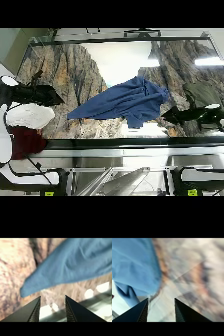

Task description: Fold the shirts.

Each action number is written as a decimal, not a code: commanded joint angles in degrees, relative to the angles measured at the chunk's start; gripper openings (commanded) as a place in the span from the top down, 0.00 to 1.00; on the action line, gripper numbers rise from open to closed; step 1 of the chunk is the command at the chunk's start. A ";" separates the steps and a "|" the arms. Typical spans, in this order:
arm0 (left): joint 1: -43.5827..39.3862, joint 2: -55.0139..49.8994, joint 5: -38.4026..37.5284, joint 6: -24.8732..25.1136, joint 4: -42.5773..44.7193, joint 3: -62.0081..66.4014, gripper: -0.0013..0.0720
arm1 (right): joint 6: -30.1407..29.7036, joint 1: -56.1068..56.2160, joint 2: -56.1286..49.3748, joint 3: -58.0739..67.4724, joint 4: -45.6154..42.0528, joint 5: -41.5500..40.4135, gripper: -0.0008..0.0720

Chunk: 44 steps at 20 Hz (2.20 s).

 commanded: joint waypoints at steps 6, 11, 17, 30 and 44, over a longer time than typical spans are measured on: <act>-7.74 -0.02 9.68 6.62 19.50 -9.90 0.52 | -2.91 8.57 -1.90 0.31 9.81 -13.16 0.60; -10.19 -0.07 17.66 7.56 24.52 -8.96 0.52 | -2.93 8.63 -1.90 0.55 9.99 -12.87 0.60; -10.16 -4.52 12.61 11.15 20.26 -8.26 0.52 | -2.93 8.61 -1.90 0.55 9.99 -12.98 0.60; -10.16 -9.03 3.74 16.35 1.33 -1.55 0.95 | -2.93 8.85 -1.73 0.57 10.49 -10.58 0.97; -2.14 11.39 -20.44 22.82 -106.55 2.12 0.95 | -3.93 -17.88 40.46 29.90 50.25 17.53 0.97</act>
